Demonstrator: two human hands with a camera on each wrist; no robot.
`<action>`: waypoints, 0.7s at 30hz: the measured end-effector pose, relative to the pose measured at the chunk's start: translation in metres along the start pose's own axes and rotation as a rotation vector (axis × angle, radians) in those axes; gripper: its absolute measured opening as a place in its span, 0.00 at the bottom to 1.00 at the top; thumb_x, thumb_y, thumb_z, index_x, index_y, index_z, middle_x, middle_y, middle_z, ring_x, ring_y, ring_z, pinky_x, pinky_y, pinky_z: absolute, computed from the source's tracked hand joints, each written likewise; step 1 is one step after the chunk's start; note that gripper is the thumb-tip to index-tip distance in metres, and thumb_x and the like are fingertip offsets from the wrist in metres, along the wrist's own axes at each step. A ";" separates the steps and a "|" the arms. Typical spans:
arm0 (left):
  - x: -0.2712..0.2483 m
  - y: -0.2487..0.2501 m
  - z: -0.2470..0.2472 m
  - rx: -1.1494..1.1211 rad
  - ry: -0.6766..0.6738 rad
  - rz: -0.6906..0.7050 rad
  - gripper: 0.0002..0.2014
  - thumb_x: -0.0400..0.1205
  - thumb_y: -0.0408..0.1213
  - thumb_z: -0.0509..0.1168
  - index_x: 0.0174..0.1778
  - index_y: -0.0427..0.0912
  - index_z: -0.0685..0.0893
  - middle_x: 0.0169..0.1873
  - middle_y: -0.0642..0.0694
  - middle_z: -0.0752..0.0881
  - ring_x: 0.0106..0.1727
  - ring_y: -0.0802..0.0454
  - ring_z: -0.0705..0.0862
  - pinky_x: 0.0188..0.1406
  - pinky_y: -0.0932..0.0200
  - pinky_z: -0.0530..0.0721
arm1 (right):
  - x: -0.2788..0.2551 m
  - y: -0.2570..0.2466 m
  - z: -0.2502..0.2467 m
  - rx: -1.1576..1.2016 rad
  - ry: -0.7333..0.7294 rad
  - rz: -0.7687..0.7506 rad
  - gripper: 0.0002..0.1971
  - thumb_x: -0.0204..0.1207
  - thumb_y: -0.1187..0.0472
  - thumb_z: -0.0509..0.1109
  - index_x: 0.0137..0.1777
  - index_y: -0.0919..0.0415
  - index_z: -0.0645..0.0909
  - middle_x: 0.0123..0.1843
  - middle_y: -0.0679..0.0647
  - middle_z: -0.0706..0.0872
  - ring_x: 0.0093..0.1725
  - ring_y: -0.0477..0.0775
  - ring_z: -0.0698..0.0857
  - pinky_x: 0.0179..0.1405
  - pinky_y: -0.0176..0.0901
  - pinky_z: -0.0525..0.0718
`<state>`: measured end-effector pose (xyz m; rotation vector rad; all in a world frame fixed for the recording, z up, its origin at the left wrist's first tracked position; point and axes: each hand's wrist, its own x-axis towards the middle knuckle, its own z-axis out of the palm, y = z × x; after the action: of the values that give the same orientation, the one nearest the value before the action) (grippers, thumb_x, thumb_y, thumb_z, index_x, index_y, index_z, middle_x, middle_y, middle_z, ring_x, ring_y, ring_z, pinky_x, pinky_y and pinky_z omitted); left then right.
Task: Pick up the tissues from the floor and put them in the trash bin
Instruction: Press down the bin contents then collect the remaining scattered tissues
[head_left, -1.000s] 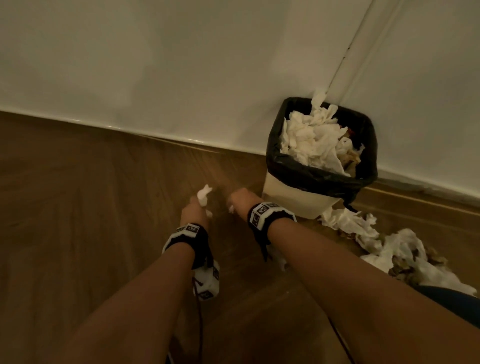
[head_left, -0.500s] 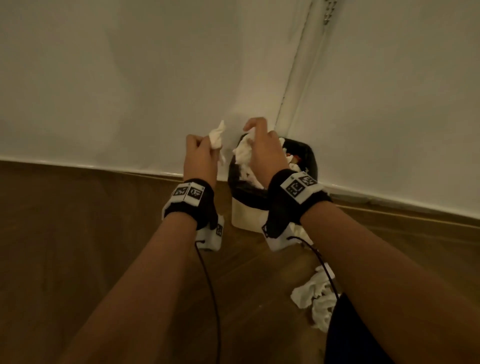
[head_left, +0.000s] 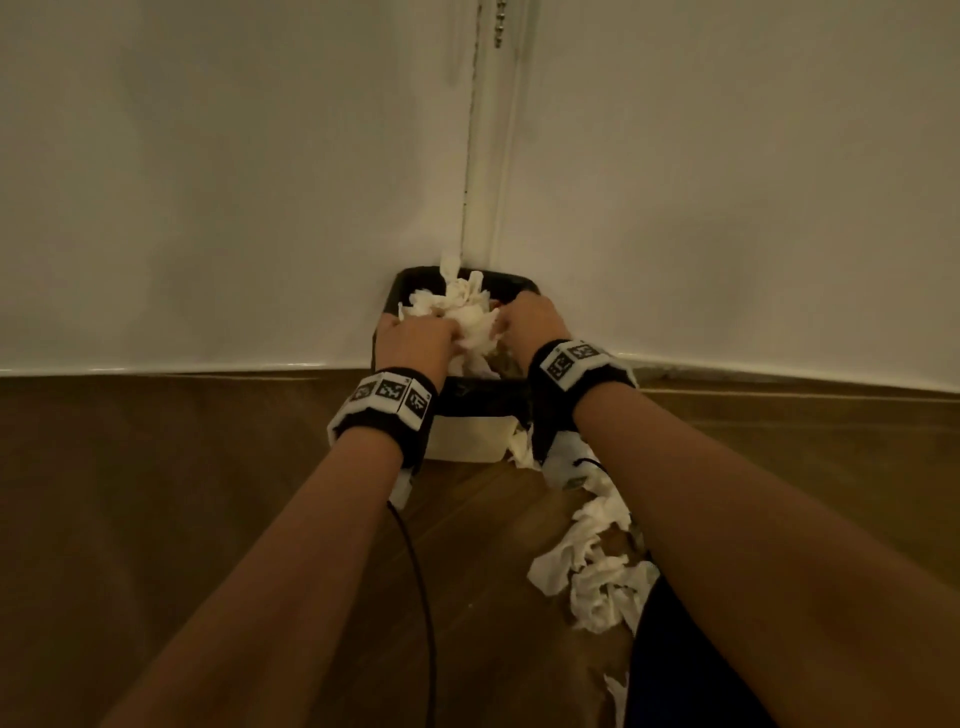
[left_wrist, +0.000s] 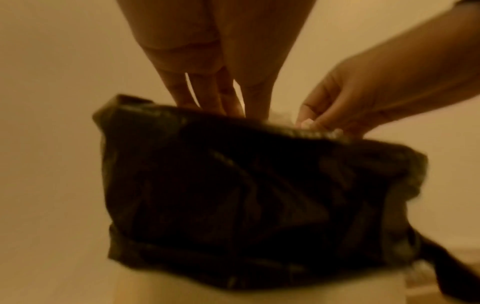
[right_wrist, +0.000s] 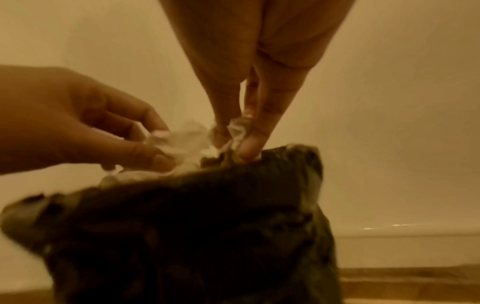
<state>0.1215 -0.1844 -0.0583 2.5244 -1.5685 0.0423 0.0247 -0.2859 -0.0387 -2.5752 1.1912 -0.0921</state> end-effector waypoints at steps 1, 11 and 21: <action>-0.001 0.004 0.002 0.097 -0.057 -0.005 0.13 0.84 0.47 0.56 0.53 0.52 0.85 0.47 0.47 0.85 0.52 0.45 0.82 0.63 0.47 0.66 | 0.002 -0.003 0.007 0.021 -0.075 0.039 0.17 0.84 0.64 0.57 0.69 0.68 0.76 0.69 0.66 0.78 0.67 0.64 0.78 0.65 0.47 0.74; -0.027 0.024 -0.011 0.071 -0.303 -0.089 0.17 0.85 0.42 0.49 0.68 0.46 0.73 0.62 0.42 0.81 0.67 0.40 0.76 0.76 0.31 0.46 | -0.041 -0.003 0.002 -0.256 -0.286 -0.074 0.20 0.77 0.62 0.65 0.69 0.63 0.77 0.70 0.63 0.79 0.69 0.64 0.78 0.63 0.54 0.76; -0.106 0.058 -0.074 -0.041 -0.120 -0.098 0.18 0.83 0.41 0.55 0.70 0.49 0.72 0.69 0.42 0.74 0.71 0.41 0.70 0.72 0.37 0.61 | -0.163 0.008 -0.061 -0.257 -0.119 0.051 0.18 0.80 0.59 0.63 0.69 0.60 0.78 0.67 0.61 0.80 0.64 0.62 0.81 0.63 0.50 0.79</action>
<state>0.0276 -0.1039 0.0096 2.6120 -1.4674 -0.1543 -0.0991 -0.1832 0.0280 -2.7184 1.2971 0.2373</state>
